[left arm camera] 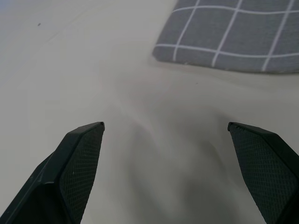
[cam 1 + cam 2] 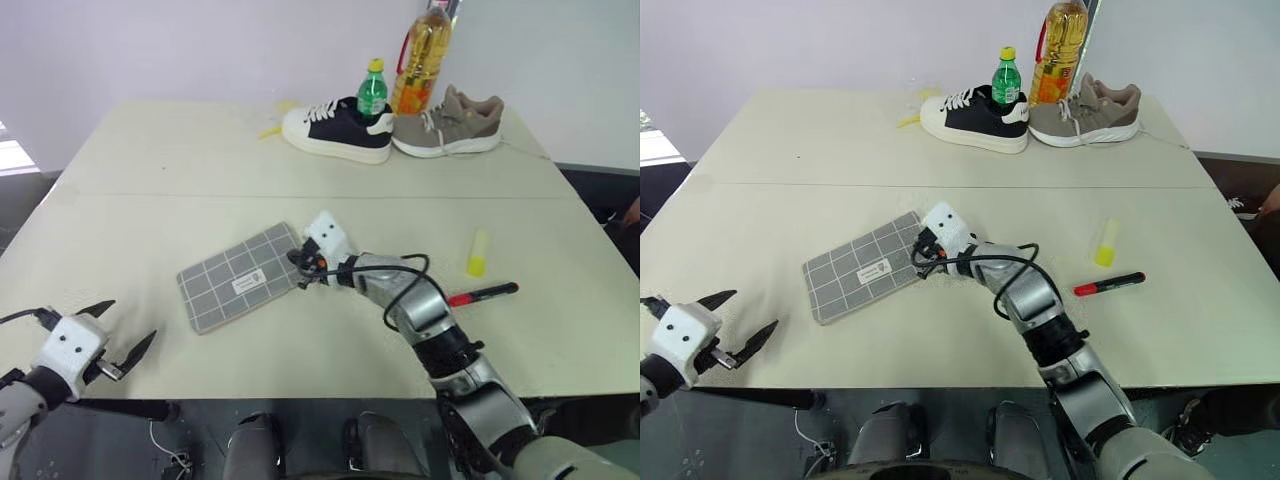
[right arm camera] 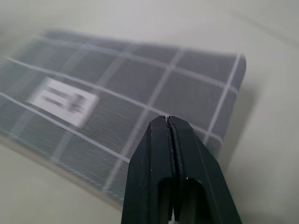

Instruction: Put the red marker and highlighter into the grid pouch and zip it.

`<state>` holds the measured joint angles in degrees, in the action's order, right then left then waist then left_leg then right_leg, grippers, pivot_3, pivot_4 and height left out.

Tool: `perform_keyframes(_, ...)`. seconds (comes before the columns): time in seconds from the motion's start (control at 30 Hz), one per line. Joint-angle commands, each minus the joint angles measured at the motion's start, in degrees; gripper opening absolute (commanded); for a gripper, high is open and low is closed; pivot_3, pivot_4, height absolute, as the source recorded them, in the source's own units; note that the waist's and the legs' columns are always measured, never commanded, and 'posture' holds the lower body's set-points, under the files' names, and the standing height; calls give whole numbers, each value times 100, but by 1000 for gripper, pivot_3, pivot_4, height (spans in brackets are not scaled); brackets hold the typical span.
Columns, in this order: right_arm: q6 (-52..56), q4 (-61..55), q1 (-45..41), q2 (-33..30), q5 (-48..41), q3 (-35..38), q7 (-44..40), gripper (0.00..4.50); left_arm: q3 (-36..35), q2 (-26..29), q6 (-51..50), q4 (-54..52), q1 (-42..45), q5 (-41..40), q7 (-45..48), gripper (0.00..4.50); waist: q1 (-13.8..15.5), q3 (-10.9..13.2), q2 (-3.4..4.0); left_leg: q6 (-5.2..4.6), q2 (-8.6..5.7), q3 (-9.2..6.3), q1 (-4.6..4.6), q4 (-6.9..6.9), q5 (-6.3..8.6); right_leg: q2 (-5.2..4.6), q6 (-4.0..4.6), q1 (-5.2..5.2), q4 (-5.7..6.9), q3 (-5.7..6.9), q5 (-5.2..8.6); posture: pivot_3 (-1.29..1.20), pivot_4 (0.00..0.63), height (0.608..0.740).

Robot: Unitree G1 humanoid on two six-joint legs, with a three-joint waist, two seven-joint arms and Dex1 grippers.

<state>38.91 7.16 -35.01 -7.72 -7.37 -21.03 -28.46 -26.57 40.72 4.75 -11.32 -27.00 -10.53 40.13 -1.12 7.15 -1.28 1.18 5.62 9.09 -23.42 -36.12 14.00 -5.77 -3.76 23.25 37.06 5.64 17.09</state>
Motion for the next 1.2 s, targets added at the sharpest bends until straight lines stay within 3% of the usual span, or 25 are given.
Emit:
perform_keyframes(0.03, 432, 218, -190, 15, 168, -121, -11, 46, 252, 165, 275, -14, 203, 268, 135, 4500, -2, 0, 0, 0, -1, 1, 0, 1, 0, -1, 0, 1, 0, 0, 0, 0, 150, 705)
perform_keyframes(0.23, 640, 244, -180, 120, 115, -78, -74, 46, 760, 454, 1089, 630, 816, 868, 212, 4500, -15, -2, -1, 0, 3, 3, 0, 6, 0, 9, -4, 3, 1, 0, -2, 0, 150, 705)
perform_keyframes(0.57, 683, 155, -49, 199, 191, -140, -106, 46, 1888, 842, 3777, 2127, 2297, 2041, -21, 4500, -21, -5, -3, -1, 6, 13, 2, 10, 0, 11, -18, 7, 4, 1, -10, 0, 150, 705)
perform_keyframes(0.67, 684, 122, -41, 222, 207, -145, -90, 0, 2106, 926, 4333, 2551, 2592, 2168, -92, 3605, -27, -5, -3, -1, 6, 15, 3, 10, -1, 14, -19, 8, 4, 3, -10, 0, 150, 705)
perform_keyframes(0.9, 645, 51, -20, 219, 246, -107, -56, 0, 2256, 995, 4930, 3133, 2868, 2173, -364, 53, -83, -6, -3, -1, 6, 17, 2, 9, -1, 17, -21, 8, 7, 10, -11, 0, 150, 705)
perform_keyframes(1.0, 437, 5, 1, 210, 251, -16, -37, 0, 2256, 897, 4888, 3121, 2881, 2029, -501, 53, -99, -5, -3, -2, 5, 16, 2, 8, -1, 15, -21, 6, 7, 12, -12, 0, 150, 705)
perform_keyframes(1.13, -411, -75, -136, -9, 388, 149, -54, 0, 2181, 204, 2138, 1777, 2464, -179, -142, 53, -117, -1, 2, -2, 1, 16, -1, 3, -1, 10, -24, 6, 11, 13, -13, 0, 150, 705)
perform_keyframes(1.2, -328, -230, -326, -189, -118, 832, -317, 561, 2269, 25, 1380, 958, 2115, -509, -164, 0, -140, -1, -5, -1, 5, 14, -4, 0, -2, 16, -26, -1, 14, 13, -13, 0, 150, 705)
